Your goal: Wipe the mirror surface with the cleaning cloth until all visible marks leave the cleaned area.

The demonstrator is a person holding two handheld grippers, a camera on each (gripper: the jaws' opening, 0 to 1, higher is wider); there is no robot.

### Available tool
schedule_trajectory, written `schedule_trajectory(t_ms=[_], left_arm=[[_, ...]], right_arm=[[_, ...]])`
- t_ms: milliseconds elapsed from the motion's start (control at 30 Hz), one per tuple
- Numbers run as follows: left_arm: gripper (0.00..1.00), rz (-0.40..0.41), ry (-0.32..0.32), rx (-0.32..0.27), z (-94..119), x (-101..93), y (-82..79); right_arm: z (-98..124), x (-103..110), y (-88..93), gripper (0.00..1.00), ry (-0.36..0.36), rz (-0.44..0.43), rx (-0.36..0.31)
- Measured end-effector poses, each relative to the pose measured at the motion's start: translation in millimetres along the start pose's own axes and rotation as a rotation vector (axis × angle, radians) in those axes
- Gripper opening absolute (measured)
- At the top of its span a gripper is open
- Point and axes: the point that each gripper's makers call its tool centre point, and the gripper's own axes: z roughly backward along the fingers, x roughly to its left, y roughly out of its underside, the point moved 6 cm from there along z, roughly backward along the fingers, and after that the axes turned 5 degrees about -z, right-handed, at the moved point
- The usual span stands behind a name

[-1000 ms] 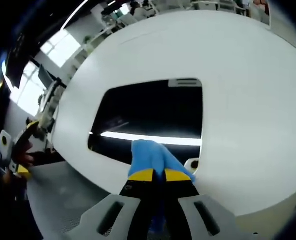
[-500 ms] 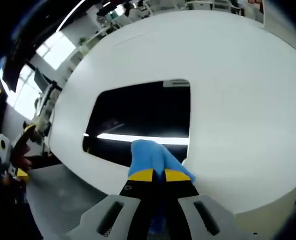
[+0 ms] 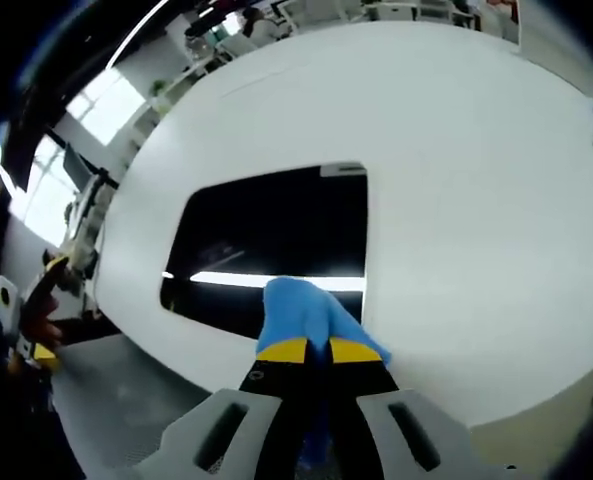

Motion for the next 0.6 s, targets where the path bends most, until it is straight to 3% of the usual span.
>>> schedule_trajectory(t_ms=[600], left_arm=[[0.99,0.016,-0.016,0.002,-1.3,3.6,2.9]], right_arm=[[-7.0,-1.9,-10.9,0.01,0.003,-0.008,-0.023]])
